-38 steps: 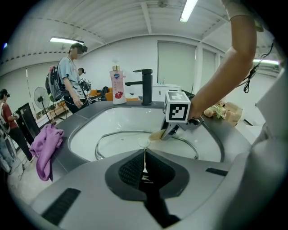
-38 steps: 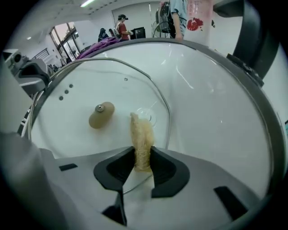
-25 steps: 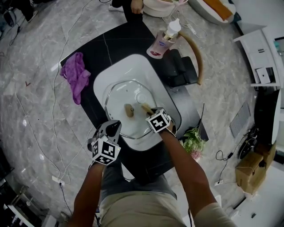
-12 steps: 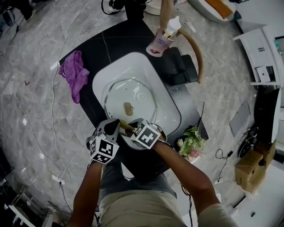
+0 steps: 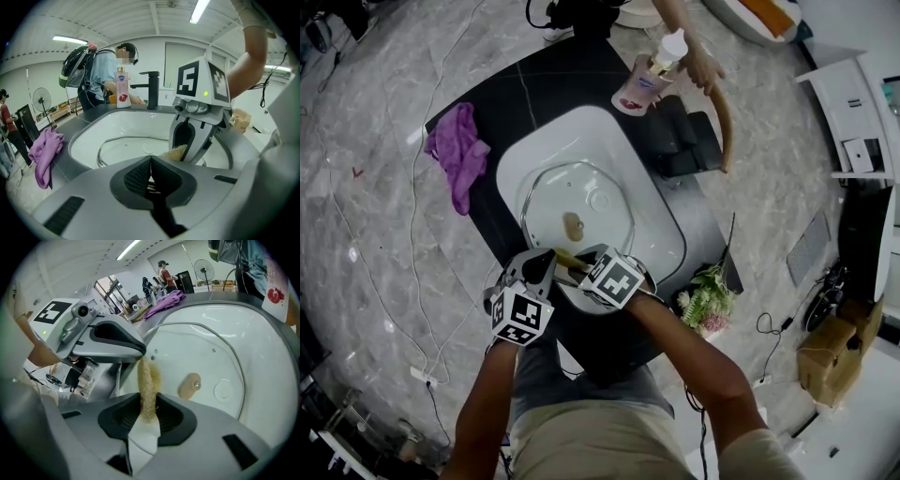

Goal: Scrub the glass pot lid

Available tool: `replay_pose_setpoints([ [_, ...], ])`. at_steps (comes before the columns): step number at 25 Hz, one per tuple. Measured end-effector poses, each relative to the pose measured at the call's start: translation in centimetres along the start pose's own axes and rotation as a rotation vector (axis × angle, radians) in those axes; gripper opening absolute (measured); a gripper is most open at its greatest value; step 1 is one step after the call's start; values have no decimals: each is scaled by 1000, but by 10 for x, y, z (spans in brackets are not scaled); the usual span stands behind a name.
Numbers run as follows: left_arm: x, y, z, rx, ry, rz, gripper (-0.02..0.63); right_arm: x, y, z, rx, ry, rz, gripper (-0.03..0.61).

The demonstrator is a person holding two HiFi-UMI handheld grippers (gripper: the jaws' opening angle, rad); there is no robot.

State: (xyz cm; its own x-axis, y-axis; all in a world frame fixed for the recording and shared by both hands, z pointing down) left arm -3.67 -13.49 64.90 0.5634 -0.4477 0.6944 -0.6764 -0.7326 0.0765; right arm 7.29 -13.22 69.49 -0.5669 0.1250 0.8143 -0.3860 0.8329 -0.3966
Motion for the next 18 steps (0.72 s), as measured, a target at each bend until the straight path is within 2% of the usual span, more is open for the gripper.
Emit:
replay_pose_setpoints([
  [4,1,-2,0,20,8,4,17,5,-39,-23,71,74,-109,109],
  [8,1,-3,0,33,5,15,17,1,-100,-49,153,79,-346,114],
  [10,2,-4,-1,41,3,18,17,-1,-122,-59,222,67,-420,114],
  [14,2,-4,-2,48,1,17,17,-2,-140,-64,276,68,-484,112],
  [18,2,-5,-2,48,3,17,17,-4,-138,-55,237,70,-503,107],
])
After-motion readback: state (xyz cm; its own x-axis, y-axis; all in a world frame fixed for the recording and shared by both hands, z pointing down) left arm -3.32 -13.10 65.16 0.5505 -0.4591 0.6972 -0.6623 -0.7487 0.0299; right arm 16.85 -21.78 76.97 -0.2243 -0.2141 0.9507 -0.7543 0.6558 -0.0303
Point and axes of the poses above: the fingertips, and each gripper's own axes: x forward along the fingers, y to its left, z out of its top, the point moved 7 cm from there along -x, backward along the fingers, and after that the axes turned 6 degrees about -x, right-handed, at the moved point
